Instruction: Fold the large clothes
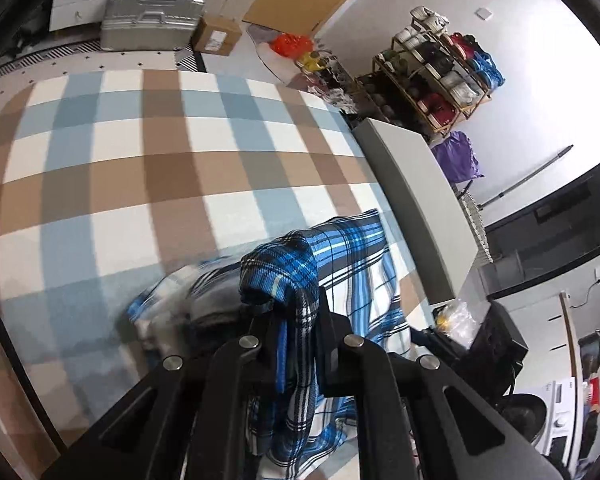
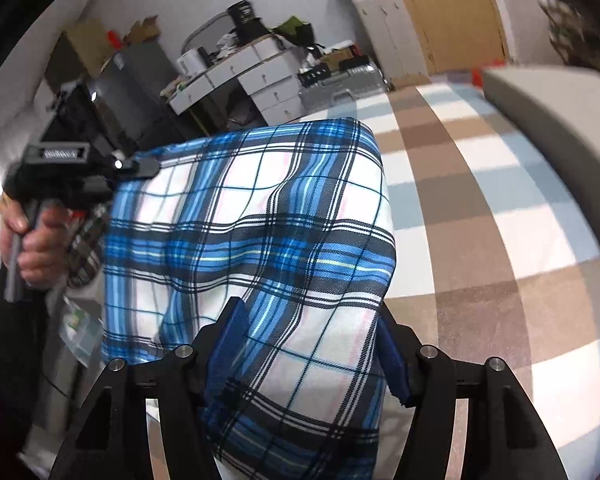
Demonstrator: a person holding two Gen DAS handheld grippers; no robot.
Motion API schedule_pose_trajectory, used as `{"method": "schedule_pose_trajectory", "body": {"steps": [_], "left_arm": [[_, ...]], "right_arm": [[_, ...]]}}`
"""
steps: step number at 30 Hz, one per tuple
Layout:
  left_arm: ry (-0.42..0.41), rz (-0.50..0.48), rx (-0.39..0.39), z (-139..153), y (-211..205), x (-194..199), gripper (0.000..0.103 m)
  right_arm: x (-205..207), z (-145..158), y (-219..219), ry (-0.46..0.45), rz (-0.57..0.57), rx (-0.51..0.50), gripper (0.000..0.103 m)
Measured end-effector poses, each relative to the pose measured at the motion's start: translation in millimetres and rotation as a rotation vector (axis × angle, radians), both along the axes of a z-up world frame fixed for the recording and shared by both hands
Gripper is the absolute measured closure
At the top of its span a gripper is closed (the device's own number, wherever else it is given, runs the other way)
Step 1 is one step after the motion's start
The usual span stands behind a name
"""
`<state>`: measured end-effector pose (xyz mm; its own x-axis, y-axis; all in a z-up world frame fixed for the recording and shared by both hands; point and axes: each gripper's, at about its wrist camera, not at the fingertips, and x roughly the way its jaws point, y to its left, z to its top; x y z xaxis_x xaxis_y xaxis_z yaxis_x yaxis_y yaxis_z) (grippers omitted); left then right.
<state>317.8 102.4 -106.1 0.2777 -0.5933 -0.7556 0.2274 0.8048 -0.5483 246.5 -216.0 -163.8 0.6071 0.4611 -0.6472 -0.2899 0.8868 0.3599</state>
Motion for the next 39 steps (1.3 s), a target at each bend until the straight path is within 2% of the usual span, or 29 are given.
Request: {"method": "schedule_pose_trajectory", "body": {"steps": [5,7,9,10,12,13,14,17,19,20,23,25,28,30,32,33,35,37,39], "left_arm": [[0.054,0.072,0.079,-44,28,5,0.098],[0.085,0.089,0.048,-60,40,10,0.097],[0.083,0.099,0.018,-64,49,9,0.097],[0.076,0.085,0.008,-68,49,11,0.092],[0.047,0.081,0.059,-71,50,9,0.076],[0.040,0.099,0.081,-72,52,9,0.060],[0.047,0.121,0.088,-71,55,8,0.055],[0.046,0.209,0.073,-48,68,-3,0.055],[-0.018,0.243,0.071,-22,69,-14,0.055],[-0.054,0.251,0.072,-9,66,-23,0.055],[-0.124,0.233,0.046,18,39,-49,0.055],[-0.161,0.167,0.012,21,16,-64,0.054],[-0.150,0.102,0.030,-2,-5,-79,0.054],[-0.077,0.071,0.107,-42,-19,-81,0.054],[-0.036,0.063,0.137,-69,-16,-85,0.055],[-0.049,0.067,0.139,-74,-15,-88,0.055],[-0.108,0.082,0.125,-75,-11,-98,0.055],[-0.117,0.102,0.117,-71,-7,-103,0.055],[-0.126,0.103,0.118,-71,-6,-107,0.055]], "right_arm": [[-8,-4,34,-0.002,0.058,-0.187,0.038],[-9,-8,42,0.009,0.077,-0.216,0.037],[-7,-12,44,0.040,0.082,-0.222,0.034],[-7,-14,44,0.054,0.079,-0.227,0.033],[-7,-17,42,0.066,0.070,-0.230,0.033],[-8,-18,41,0.074,0.069,-0.233,0.032],[-9,-17,41,0.080,0.068,-0.232,0.032],[-15,-8,38,0.070,0.064,-0.230,0.032],[-22,4,34,0.020,0.061,-0.212,0.030],[-27,9,34,0.007,0.064,-0.203,0.025],[-31,7,41,0.023,0.098,-0.186,0.023],[-31,-5,51,0.041,0.097,-0.233,0.021],[-34,-16,59,0.023,0.082,-0.280,0.021],[-36,-16,60,0.022,0.076,-0.269,0.019],[-37,-13,61,0.029,0.102,-0.285,0.018],[-39,-9,60,0.040,0.116,-0.281,0.018],[-34,6,49,0.064,0.130,-0.200,0.020],[-24,32,36,0.047,0.093,-0.100,0.020],[-11,62,38,0.008,0.079,-0.058,0.019]]}}
